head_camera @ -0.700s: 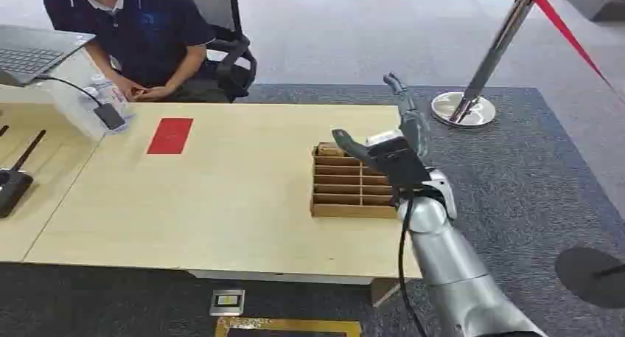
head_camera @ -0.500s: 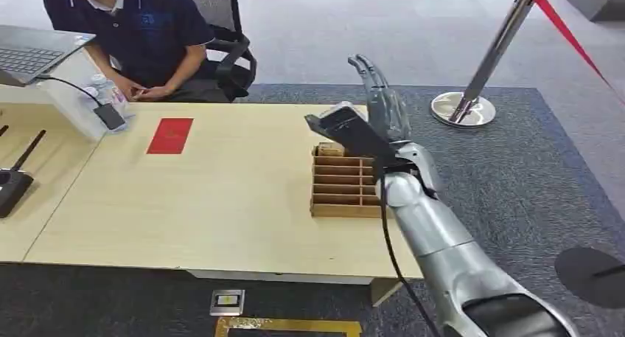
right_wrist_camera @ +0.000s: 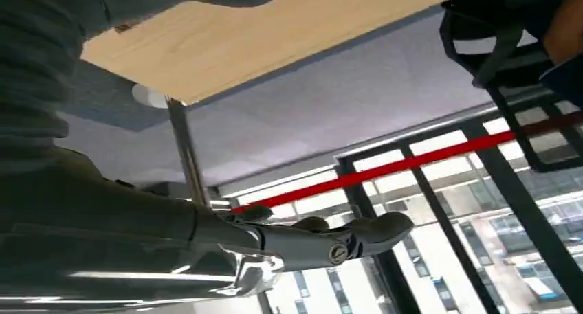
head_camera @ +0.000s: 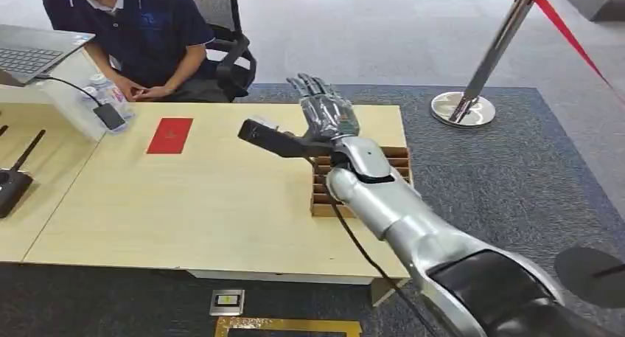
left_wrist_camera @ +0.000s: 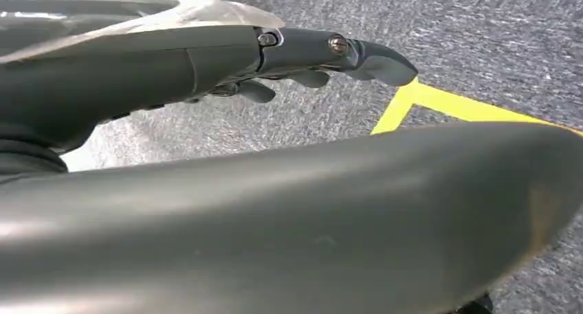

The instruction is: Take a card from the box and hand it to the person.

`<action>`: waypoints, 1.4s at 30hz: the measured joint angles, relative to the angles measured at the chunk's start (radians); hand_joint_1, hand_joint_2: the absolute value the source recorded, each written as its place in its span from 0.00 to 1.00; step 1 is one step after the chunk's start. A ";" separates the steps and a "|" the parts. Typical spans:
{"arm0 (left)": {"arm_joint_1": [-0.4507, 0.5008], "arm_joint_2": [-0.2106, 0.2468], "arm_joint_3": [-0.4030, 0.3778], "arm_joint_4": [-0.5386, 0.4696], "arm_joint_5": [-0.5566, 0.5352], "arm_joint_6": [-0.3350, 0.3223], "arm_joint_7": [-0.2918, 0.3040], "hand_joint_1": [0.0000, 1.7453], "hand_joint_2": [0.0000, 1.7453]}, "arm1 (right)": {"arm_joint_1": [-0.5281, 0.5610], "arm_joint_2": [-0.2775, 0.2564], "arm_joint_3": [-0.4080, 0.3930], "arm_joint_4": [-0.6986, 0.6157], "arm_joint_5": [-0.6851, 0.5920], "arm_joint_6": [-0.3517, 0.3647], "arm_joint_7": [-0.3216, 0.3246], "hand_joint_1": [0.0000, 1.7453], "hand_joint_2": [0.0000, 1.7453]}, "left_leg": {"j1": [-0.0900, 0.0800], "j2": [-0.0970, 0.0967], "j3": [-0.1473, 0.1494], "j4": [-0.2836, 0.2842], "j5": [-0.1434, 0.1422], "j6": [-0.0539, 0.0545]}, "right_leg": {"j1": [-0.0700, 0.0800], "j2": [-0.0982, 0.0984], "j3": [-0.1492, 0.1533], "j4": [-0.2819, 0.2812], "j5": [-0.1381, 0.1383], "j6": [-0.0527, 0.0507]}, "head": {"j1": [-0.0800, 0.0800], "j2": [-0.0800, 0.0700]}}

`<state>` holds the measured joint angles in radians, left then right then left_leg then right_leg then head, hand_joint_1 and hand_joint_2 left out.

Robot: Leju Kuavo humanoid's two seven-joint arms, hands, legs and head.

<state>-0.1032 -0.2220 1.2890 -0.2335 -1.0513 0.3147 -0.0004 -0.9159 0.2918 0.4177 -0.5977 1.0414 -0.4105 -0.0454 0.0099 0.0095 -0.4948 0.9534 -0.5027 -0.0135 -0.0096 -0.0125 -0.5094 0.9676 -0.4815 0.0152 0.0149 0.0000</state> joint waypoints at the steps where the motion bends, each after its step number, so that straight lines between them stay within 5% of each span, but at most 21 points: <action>1: 0.000 0.000 0.000 0.000 0.000 0.000 0.000 0.00 0.00 | 0.000 0.003 0.002 0.013 0.003 -0.001 0.000 0.00 1.00 | 0.000 0.000 0.000 0.000 0.000 0.000 | 0.000 0.000 0.000 0.000 0.000 0.000 | 0.000 0.000; 22: 0.007 0.024 -0.029 0.001 -0.043 -0.026 -0.019 0.00 0.00 | -0.010 -0.022 0.014 0.167 0.168 -0.032 0.202 0.00 1.00 | 0.000 0.000 0.000 0.000 0.000 0.000 | 0.000 0.000 0.000 0.000 0.000 0.000 | 0.000 0.000; 33: 0.007 0.031 -0.053 0.006 -0.068 -0.035 -0.007 0.00 0.00 | -0.010 -0.055 0.005 0.203 0.209 -0.062 0.212 0.01 1.00 | 0.000 0.000 0.000 0.000 0.000 0.000 | 0.000 0.000 0.000 0.000 0.000 0.000 | 0.000 0.000; 35: 0.006 0.032 -0.055 0.006 -0.071 -0.037 -0.008 0.00 0.00 | -0.009 -0.054 0.004 0.208 0.211 -0.069 0.200 0.10 1.00 | 0.000 0.000 0.000 0.000 0.000 0.000 | 0.000 0.000 0.000 0.000 0.000 0.000 | 0.000 0.000; 37: 0.006 0.033 -0.058 0.006 -0.072 -0.039 -0.009 0.00 0.00 | -0.008 -0.050 0.003 0.210 0.211 -0.075 0.187 0.57 1.00 | 0.000 0.000 0.000 0.000 0.000 0.000 | 0.000 0.000 -0.001 0.000 0.000 0.000 | 0.000 0.000; 40: 0.005 0.034 -0.063 0.006 -0.074 -0.041 -0.013 0.00 0.00 | -0.008 -0.040 0.002 0.211 0.211 -0.083 0.164 0.61 1.00 | 0.000 0.000 0.000 0.000 0.000 0.000 | 0.000 0.000 -0.001 0.000 0.000 0.000 | 0.000 0.000; 42: 0.005 0.034 -0.068 0.006 -0.074 -0.042 -0.015 0.00 0.00 | -0.008 -0.033 -0.004 0.213 0.211 -0.085 0.155 0.53 1.00 | 0.000 0.000 0.000 0.000 0.000 0.000 | 0.000 0.000 -0.001 0.000 0.000 0.000 | 0.000 0.000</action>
<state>-0.0981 -0.1877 1.2215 -0.2277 -1.1250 0.2732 -0.0156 -0.9244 0.2586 0.4139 -0.3849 1.2524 -0.4952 0.1099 0.0099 0.0095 -0.4948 0.9535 -0.5027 -0.0135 -0.0097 -0.0125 -0.5099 0.9676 -0.4813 0.0153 0.0152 0.0000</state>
